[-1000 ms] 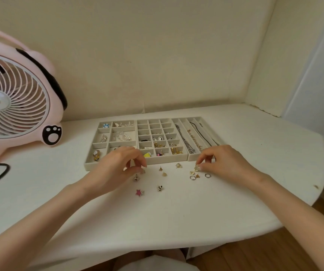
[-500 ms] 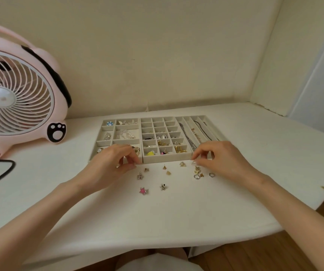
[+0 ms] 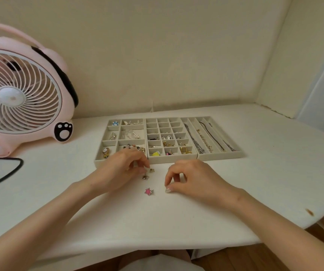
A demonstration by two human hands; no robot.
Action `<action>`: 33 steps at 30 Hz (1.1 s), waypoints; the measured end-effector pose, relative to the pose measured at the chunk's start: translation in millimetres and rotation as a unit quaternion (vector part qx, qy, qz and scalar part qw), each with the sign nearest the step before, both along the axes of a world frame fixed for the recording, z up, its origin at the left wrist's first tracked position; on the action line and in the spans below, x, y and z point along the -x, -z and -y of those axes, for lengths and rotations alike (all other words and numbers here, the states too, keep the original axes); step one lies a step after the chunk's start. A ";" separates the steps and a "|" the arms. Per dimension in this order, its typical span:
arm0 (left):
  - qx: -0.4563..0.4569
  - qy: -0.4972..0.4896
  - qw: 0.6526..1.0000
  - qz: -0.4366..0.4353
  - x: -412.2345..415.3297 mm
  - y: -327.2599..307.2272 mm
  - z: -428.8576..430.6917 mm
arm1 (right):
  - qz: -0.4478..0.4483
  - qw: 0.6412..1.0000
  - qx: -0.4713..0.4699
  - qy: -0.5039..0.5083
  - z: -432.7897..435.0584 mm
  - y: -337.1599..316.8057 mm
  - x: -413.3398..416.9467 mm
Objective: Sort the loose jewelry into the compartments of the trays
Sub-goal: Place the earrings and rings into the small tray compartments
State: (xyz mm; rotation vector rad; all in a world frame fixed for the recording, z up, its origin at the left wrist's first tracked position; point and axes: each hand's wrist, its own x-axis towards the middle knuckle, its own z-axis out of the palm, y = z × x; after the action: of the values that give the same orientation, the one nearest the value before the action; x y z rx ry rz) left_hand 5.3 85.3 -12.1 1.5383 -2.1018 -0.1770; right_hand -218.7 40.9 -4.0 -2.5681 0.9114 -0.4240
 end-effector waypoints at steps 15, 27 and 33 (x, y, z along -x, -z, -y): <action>0.021 -0.019 1.000 -0.008 2.5 -19.7 25.3 | 0.103 0.992 -0.060 0.036 22.0 -20.9 10.8; 0.063 -0.095 0.990 -0.081 -6.6 -13.9 46.2 | 0.156 0.974 -0.071 0.150 144.3 -53.1 -45.4; 0.067 -0.112 0.990 -0.061 -19.1 -6.9 44.8 | 0.093 0.983 -0.071 0.140 179.3 -42.8 -102.1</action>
State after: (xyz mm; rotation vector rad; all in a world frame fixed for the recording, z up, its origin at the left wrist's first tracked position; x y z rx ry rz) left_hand 24.4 40.6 -5.2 1.6251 -1.7942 -0.0458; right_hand -116.7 -138.3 38.8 -2.2351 1.1914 -0.6434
